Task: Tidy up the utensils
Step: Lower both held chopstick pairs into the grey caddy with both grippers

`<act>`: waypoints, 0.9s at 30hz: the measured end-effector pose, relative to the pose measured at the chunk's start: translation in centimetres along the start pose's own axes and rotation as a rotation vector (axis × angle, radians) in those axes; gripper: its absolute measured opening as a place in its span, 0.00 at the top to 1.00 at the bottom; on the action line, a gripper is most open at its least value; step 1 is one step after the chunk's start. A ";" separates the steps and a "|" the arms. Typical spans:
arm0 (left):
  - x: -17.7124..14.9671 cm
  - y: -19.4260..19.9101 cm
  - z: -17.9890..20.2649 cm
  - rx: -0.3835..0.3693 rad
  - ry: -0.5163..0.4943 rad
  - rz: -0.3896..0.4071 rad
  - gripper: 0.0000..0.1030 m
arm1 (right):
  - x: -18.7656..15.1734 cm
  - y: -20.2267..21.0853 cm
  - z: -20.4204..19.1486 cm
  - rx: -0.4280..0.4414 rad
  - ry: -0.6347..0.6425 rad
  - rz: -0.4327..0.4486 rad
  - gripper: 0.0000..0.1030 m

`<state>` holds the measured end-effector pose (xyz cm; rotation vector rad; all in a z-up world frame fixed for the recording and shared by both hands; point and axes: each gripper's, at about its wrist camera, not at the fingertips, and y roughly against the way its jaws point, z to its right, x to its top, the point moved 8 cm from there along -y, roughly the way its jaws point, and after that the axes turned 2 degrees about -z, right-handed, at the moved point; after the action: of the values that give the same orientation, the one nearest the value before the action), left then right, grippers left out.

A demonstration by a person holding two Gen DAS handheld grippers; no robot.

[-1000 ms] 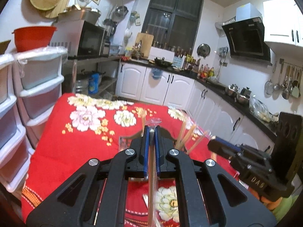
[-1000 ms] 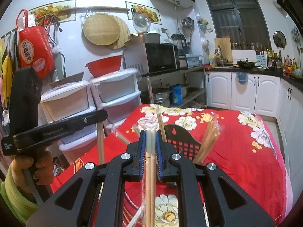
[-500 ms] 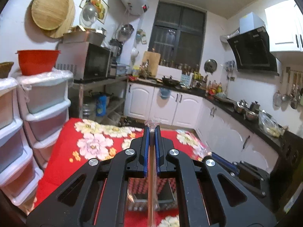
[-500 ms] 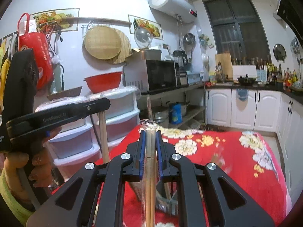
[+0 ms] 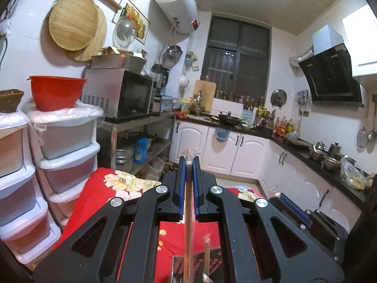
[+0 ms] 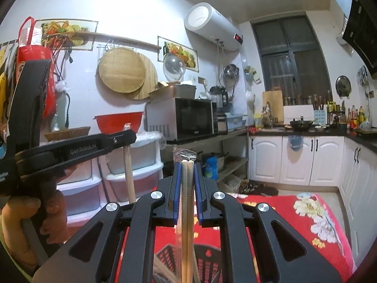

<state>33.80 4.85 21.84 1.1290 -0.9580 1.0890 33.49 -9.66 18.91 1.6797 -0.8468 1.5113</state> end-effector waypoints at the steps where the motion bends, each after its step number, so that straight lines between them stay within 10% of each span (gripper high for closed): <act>1: 0.1 -0.2 -0.1 0.010 0.001 0.009 0.99 | 0.1 -0.2 0.1 -0.002 0.000 0.005 0.90; 27: -6.5 -5.1 -0.5 0.006 0.007 -0.079 0.99 | -6.2 -6.1 2.9 -0.125 -0.014 -0.022 0.89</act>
<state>37.39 3.89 14.44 1.1580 -0.8974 1.0320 39.57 -8.82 12.07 1.6046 -0.9088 1.4043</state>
